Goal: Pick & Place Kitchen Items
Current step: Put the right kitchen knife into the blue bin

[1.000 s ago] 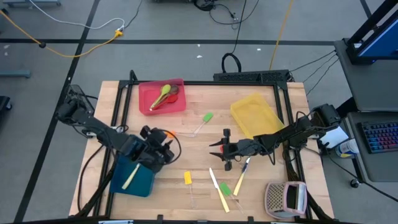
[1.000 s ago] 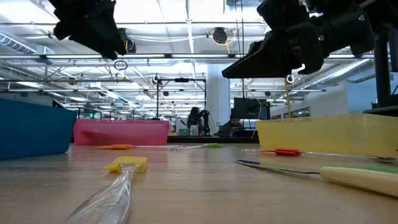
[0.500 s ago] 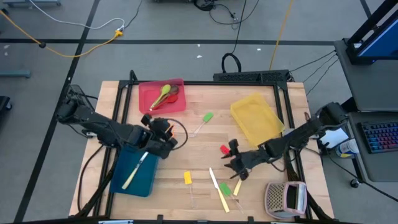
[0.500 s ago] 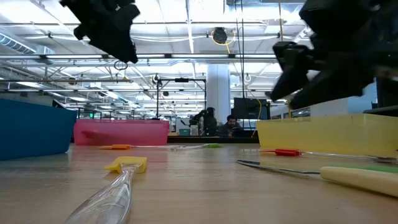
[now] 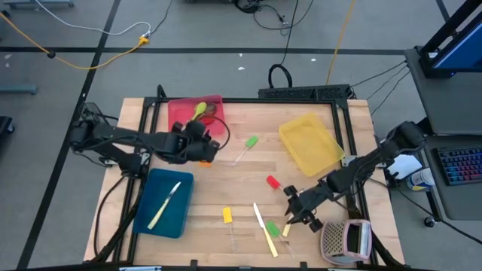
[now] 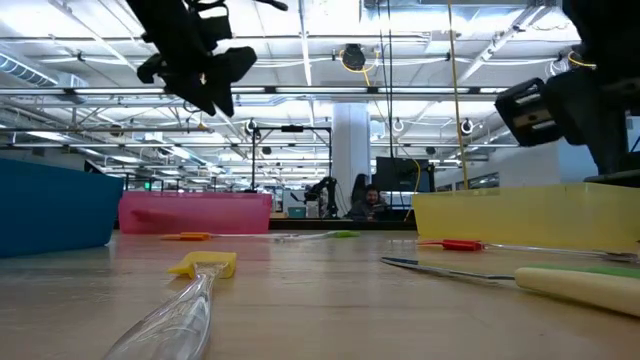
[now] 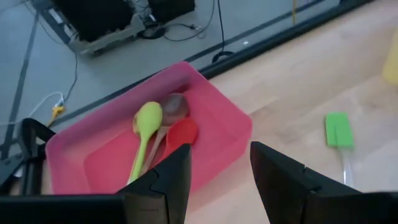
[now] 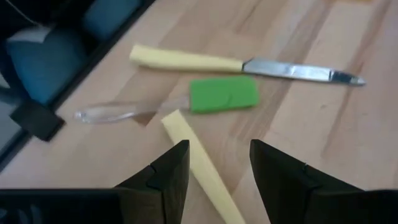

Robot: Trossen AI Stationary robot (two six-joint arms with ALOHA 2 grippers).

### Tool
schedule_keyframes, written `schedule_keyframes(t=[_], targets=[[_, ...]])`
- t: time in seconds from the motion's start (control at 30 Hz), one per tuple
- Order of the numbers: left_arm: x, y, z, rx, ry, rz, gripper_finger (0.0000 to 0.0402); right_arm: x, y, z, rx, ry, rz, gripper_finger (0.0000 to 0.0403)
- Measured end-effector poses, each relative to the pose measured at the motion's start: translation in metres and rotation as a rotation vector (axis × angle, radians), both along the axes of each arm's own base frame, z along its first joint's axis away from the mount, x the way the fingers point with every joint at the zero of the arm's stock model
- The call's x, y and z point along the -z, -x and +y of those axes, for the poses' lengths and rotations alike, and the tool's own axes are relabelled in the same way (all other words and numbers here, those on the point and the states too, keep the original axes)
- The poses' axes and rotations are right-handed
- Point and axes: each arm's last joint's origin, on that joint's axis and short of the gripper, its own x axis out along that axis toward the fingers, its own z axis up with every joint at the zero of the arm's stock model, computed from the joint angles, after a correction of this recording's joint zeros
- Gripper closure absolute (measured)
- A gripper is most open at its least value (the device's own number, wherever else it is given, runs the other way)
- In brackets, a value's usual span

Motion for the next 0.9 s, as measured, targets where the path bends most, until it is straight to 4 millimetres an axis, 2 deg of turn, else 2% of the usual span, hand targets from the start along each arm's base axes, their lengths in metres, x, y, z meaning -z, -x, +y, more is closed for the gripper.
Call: schedule_keyframes(t=[0.23, 0.43, 0.67, 0.9], targets=[[-0.002, -0.007, 0.014, 0.032, 0.043, -0.027, 0.0231, 0.019, 0.003, 0.012, -0.18, 0.147, -0.015, 0.0238], [-0.003, -0.011, 0.015, 0.103, 0.095, -0.026, 0.0231, 0.04, 0.0, 0.014, -0.22, 0.208, 0.031, 0.0238], [-0.002, -0.012, 0.012, 0.129, 0.127, -0.027, 0.0231, 0.044, -0.003, 0.013, -0.252, 0.304, -0.027, 0.0241], [-0.002, -0.012, 0.005, 0.173, 0.124, -0.009, 0.0231, 0.046, -0.005, 0.011, -0.259, 0.322, -0.029, 0.0296]])
